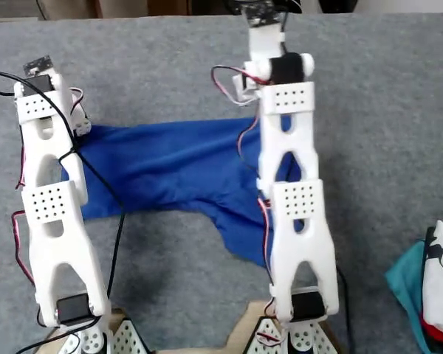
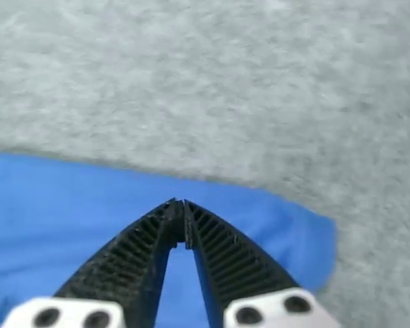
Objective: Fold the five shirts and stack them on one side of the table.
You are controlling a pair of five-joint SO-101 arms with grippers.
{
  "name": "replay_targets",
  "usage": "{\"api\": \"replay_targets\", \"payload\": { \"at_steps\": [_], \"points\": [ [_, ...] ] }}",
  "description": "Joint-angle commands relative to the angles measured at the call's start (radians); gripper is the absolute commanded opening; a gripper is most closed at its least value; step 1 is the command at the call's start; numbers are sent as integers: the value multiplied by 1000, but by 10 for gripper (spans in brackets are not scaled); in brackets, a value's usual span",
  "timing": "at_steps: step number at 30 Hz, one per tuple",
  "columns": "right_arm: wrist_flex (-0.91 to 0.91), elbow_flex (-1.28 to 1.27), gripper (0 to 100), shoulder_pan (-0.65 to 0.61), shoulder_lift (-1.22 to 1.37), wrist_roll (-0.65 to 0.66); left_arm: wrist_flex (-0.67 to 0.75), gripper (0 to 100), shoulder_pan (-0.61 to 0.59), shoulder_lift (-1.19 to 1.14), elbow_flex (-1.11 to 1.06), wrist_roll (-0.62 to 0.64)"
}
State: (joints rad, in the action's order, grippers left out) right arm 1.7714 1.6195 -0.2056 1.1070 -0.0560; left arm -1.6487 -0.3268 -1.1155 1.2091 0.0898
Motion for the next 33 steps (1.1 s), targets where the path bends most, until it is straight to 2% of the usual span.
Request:
{"api": "replay_targets", "payload": {
  "at_steps": [1,6,12,19,22,27,33],
  "points": [
    [17,-19,5,-54,-94,3,21,20,-5,-22,0,11],
    [17,-271,6,-94,-188,3,9,20,-8,-61,75,3],
    [15,-754,9,-76,-452,5,-40,20,6,-85,112,-54],
    [9,-1218,14,-77,-656,3,-46,20,12,-90,130,-55],
    [8,-1316,79,-85,-665,-41,-46,20,12,-90,130,-57],
    [-120,-1362,193,-105,-665,-135,-46,20,15,-90,132,-74],
    [-183,-1457,184,-143,-665,-144,-44,20,15,-90,132,-74]
  ]
}}
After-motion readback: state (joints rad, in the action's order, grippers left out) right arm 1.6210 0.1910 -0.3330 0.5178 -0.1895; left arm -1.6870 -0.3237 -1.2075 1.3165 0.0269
